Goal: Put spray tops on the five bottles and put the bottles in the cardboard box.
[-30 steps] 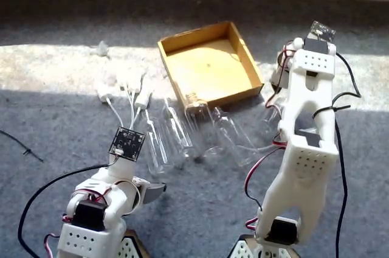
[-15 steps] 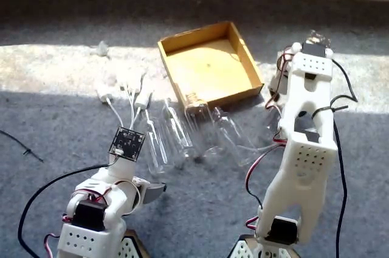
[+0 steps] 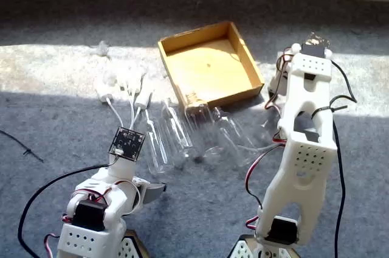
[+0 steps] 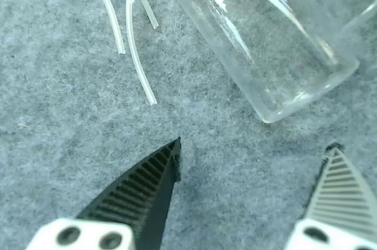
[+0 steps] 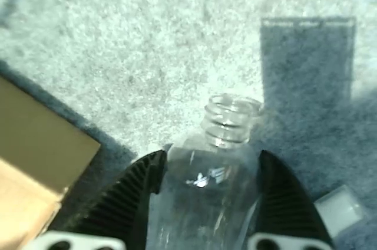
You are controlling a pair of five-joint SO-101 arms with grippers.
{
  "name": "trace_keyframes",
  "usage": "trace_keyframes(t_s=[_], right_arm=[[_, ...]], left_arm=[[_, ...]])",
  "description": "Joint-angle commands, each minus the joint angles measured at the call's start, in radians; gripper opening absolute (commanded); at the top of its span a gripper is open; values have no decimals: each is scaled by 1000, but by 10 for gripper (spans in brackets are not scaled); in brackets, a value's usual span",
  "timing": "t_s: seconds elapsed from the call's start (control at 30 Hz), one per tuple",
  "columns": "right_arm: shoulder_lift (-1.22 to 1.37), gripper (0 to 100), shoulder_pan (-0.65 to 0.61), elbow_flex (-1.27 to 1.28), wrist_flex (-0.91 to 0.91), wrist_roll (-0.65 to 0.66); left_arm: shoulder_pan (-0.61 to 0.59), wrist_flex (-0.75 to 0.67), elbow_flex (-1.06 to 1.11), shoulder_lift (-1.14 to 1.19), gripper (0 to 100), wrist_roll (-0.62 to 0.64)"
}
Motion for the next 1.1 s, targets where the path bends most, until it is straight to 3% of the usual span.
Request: trace_keyframes(t_s=[0.0, 0.27, 0.47, 0.63, 0.73, 0.9, 1.07], right_arm=[[-36, 125, -10, -24, -5, 18], [-166, 94, -15, -487, 171, 149], [-205, 94, 47, -707, 334, 488], [-211, 94, 242, -573, 332, 865], [-208, 94, 354, -421, 326, 1026], [-208, 94, 478, -111, 96, 1108], [-208, 96, 501, 183, -117, 1129]], left_arm=[[13, 3, 19, -8, 341, 9], [13, 3, 19, -8, 341, 9], [13, 3, 19, -8, 341, 9], [13, 3, 19, -8, 341, 9], [13, 3, 19, -8, 341, 9], [13, 3, 19, -8, 341, 9], [13, 3, 19, -8, 341, 9]])
